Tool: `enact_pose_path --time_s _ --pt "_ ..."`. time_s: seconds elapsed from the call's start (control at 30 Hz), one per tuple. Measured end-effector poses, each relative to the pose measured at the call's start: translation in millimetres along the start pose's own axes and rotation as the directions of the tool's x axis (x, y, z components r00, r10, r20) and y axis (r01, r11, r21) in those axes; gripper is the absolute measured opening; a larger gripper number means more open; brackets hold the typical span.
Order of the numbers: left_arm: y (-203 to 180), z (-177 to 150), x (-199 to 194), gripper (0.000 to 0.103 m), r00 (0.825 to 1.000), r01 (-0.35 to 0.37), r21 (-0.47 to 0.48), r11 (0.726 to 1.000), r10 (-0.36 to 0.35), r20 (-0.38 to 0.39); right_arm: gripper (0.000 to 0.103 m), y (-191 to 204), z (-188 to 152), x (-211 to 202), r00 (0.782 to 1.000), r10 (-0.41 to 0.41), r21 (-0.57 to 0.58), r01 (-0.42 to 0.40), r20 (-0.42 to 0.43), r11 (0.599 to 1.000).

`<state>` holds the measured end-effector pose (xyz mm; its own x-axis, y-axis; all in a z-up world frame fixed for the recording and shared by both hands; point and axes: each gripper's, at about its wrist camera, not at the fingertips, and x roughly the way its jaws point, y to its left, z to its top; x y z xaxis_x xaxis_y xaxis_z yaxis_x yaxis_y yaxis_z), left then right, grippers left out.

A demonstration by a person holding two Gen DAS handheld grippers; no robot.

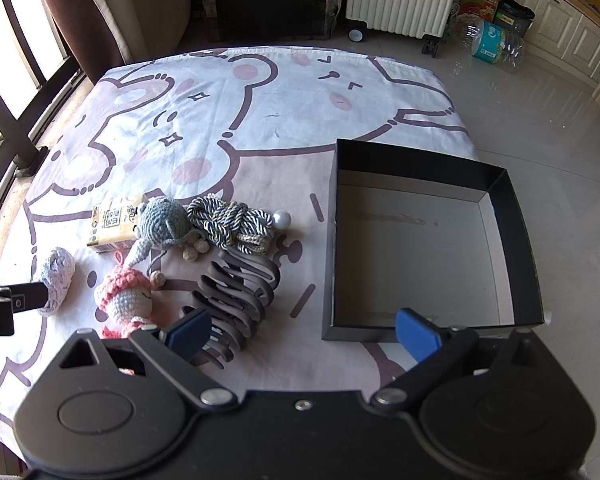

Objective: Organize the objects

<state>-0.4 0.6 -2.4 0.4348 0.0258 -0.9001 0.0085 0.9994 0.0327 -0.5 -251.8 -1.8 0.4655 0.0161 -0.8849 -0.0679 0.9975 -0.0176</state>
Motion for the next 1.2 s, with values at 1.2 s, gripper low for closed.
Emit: enact_pose_path --time_s 1.2 --pt "-0.1 0.4 0.0 0.103 1.000 0.003 0.006 1.000 -0.003 -0.002 0.100 0.6 -0.2 0.7 1.000 0.000 -0.001 0.000 -0.003 1.000"
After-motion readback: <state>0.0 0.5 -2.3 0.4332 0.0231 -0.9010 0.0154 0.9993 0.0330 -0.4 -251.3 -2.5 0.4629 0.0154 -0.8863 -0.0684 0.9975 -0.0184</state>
